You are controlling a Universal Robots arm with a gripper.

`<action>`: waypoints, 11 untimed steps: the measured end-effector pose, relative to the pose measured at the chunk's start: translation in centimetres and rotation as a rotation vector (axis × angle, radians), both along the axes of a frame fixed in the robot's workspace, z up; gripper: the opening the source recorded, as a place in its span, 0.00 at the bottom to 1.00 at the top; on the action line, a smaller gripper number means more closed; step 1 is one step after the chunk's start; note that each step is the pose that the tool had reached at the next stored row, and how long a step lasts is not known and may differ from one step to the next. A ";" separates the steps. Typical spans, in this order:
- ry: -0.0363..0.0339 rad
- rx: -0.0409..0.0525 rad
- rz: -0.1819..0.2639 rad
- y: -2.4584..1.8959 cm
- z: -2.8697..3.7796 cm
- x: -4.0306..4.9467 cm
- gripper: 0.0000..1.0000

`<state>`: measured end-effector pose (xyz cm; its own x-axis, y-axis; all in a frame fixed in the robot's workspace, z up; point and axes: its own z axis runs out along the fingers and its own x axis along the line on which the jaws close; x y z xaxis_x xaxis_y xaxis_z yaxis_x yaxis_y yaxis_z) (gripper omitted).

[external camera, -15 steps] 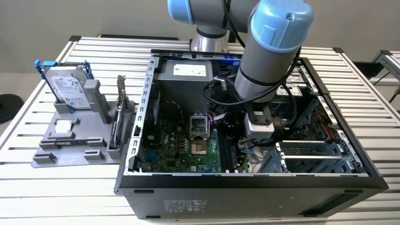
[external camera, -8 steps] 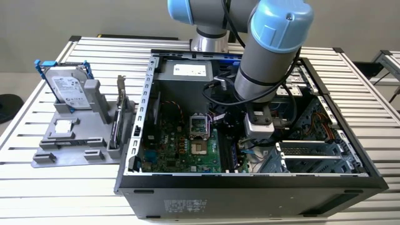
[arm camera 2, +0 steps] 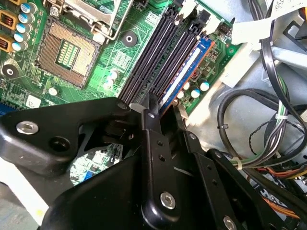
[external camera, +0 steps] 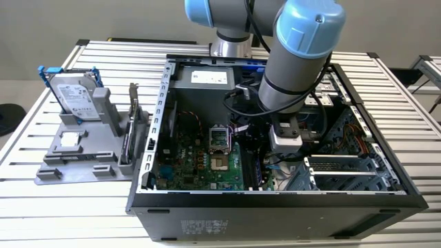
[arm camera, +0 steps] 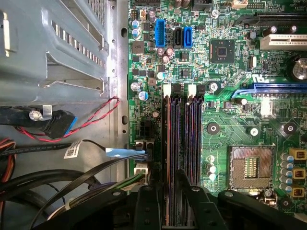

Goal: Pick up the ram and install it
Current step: 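Insert the ram into the slot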

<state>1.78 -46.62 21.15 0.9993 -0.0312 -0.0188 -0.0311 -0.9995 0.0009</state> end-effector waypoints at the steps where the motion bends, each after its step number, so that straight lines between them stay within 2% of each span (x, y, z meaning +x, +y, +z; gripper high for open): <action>1: -0.0001 0.0004 0.000 0.00 0.20 0.00 1.00; 6: 0.0002 -0.0001 0.000 0.00 2.23 0.00 1.00; 11: 0.0002 0.0000 0.000 0.00 3.42 0.00 1.00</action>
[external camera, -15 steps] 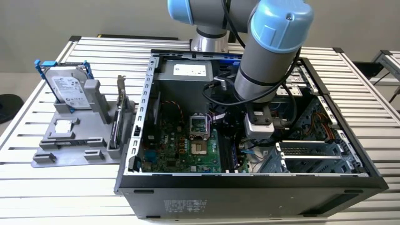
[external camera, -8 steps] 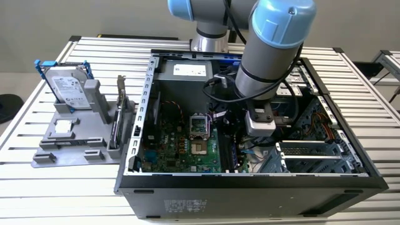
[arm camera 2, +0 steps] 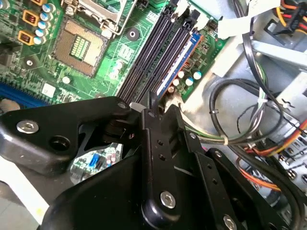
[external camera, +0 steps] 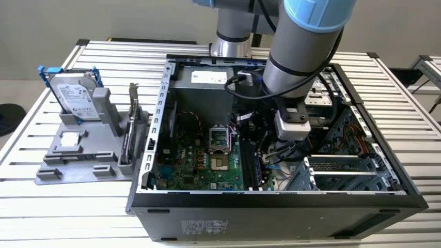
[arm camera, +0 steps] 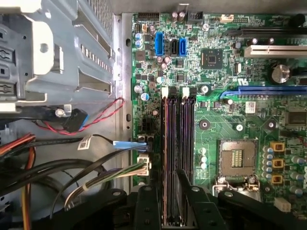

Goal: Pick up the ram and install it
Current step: 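Insert the ram into the slot, then press down the ram until it locks into place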

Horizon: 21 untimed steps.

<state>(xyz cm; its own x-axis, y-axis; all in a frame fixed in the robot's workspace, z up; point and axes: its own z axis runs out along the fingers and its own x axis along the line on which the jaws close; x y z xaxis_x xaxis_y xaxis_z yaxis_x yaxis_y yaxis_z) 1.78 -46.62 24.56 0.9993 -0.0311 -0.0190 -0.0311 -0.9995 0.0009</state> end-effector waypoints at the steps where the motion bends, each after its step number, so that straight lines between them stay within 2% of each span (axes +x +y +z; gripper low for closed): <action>1: 0.0000 0.0000 0.000 0.00 0.05 0.00 1.00; 4: 0.0000 0.0001 0.000 0.00 0.05 0.00 1.00; 5: 0.0000 0.0002 0.000 0.00 0.05 0.00 0.00; 21: 0.0000 0.0013 0.000 0.00 0.05 0.00 0.00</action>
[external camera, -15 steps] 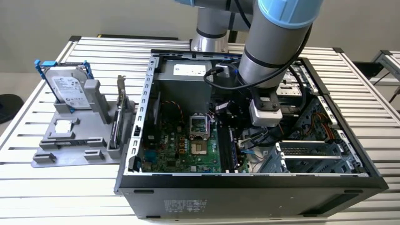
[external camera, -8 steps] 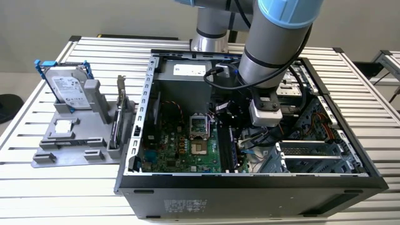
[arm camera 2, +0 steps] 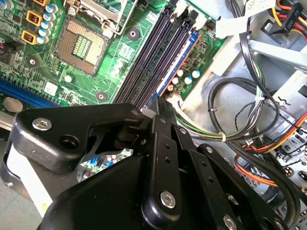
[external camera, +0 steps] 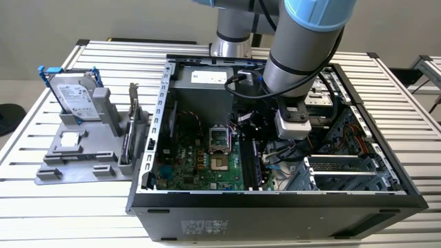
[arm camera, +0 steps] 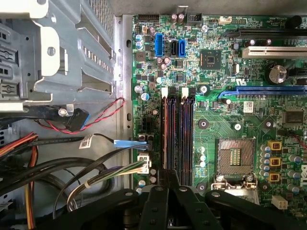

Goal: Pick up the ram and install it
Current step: 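Press down the ram until it locks into place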

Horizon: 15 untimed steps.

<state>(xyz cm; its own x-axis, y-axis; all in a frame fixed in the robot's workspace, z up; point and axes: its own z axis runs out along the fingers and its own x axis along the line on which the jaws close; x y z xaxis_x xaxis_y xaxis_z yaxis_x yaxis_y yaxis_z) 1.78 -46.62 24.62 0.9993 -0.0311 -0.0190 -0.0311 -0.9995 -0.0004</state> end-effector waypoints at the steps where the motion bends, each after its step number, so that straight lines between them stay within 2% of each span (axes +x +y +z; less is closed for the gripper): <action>1: 0.0000 -0.0001 0.000 0.00 0.00 0.00 0.00; 6: 0.0001 -0.0002 0.027 -0.01 0.00 0.00 0.00; 15: 0.0000 0.0001 0.136 0.00 -0.01 -0.01 0.00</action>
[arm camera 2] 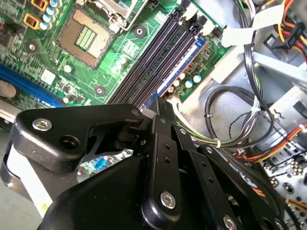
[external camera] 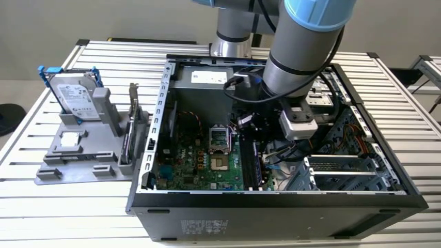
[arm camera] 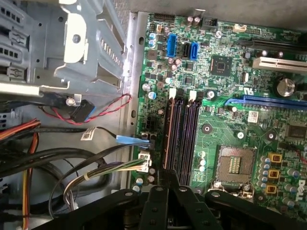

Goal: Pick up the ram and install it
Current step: 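Press down the ram until it locks into place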

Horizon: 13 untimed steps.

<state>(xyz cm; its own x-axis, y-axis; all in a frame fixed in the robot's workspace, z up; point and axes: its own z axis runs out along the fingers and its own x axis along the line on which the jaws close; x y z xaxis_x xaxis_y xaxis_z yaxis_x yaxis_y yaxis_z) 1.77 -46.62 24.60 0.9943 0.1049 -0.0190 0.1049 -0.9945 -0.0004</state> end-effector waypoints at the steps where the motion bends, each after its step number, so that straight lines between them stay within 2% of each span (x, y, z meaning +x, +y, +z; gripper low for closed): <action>1: 0.0000 0.0000 0.012 0.00 0.00 0.00 0.00; 13: 0.0000 0.0001 0.139 0.00 -0.01 0.00 0.00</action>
<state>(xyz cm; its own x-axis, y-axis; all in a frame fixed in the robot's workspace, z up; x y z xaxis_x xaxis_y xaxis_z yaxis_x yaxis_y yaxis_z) 1.77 -46.62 24.59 0.9701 0.2419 -0.0190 0.2420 -0.9703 -0.0005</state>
